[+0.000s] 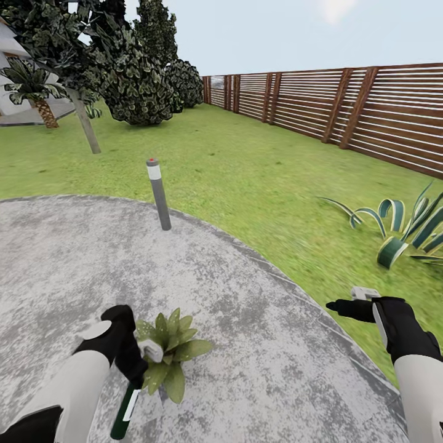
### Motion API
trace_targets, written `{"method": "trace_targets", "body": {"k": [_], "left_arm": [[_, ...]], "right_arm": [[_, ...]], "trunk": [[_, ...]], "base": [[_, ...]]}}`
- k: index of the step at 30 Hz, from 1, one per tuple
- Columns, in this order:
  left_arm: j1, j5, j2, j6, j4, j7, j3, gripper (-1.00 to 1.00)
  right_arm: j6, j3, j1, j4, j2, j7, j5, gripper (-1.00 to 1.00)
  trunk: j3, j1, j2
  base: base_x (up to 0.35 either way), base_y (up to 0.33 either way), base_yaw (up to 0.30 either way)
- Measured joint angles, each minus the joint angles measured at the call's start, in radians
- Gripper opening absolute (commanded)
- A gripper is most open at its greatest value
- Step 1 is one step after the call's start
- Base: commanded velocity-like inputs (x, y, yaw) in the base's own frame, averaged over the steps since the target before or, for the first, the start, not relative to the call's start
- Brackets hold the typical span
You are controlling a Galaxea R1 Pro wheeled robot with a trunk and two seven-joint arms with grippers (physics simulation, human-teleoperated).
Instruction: Pick up the pesticide atomizer in the garden and spray insectifuge to fully cover both potted plants in the garden.
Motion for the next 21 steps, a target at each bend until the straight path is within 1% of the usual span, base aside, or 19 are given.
{"method": "trace_targets", "body": {"k": [4, 8, 10, 11, 14, 16, 19, 20, 21], "left_arm": [[0.000, 0.001, -0.003, 0.001, 0.010, 0.000, -0.003, -1.00], [-0.001, 0.002, -0.017, 0.003, 0.003, -0.001, -0.006, -1.00], [-0.002, 0.002, -0.019, 0.003, -0.007, -0.001, -0.006, -1.00], [-0.004, 0.002, -0.022, 0.004, -0.009, -0.001, -0.006, -1.00], [-0.008, 0.002, -0.045, 0.004, -0.012, -0.001, -0.006, -1.00], [-0.009, 0.002, -0.052, 0.004, -0.013, -0.001, -0.006, -1.00], [-0.011, 0.002, -0.067, 0.004, -0.013, -0.001, -0.006, -1.00], [-0.011, 0.002, -0.071, 0.004, -0.013, -0.001, -0.006, -1.00], [-0.012, 0.002, -0.073, 0.004, -0.013, -0.001, -0.006, -1.00]], "right_arm": [[0.000, 0.000, 0.000, 0.000, 0.001, 0.001, 0.000, 1.00], [-0.003, 0.000, 0.000, 0.000, 0.001, 0.001, 0.001, 1.00], [-0.004, 0.001, 0.000, 0.000, 0.001, -0.001, 0.002, 1.00], [-0.005, 0.001, 0.000, 0.001, 0.001, -0.001, 0.002, 1.00], [-0.028, 0.004, 0.000, 0.017, 0.003, -0.002, 0.002, 1.00], [-0.100, 0.004, 0.000, 0.079, 0.004, -0.002, 0.001, 1.00], [-0.354, 0.005, 0.000, 0.254, 0.003, 0.000, -0.001, 1.00], [-0.406, 0.006, 0.000, 0.309, 0.002, 0.000, -0.001, 1.00], [-0.426, 0.006, 0.000, 0.345, 0.001, 0.000, -0.002, 1.00]], "trunk": [[0.000, 0.000, 0.000], [0.000, 0.000, 0.000], [0.000, 0.000, 0.000], [0.000, 0.000, 0.000], [0.000, 0.000, 0.000], [0.000, 0.000, 0.000], [0.000, 0.000, 0.000], [0.000, 0.000, 0.000], [0.000, 0.000, 0.000]], "base": [[0.000, 0.000, 0.000], [0.000, 0.000, 0.000], [0.000, 0.000, 0.000], [0.000, 0.000, 0.000], [0.000, 0.000, 0.000], [0.000, 0.000, 0.000], [0.000, 0.000, 0.000], [0.000, 0.000, 0.000], [0.000, 0.000, 0.000]]}}
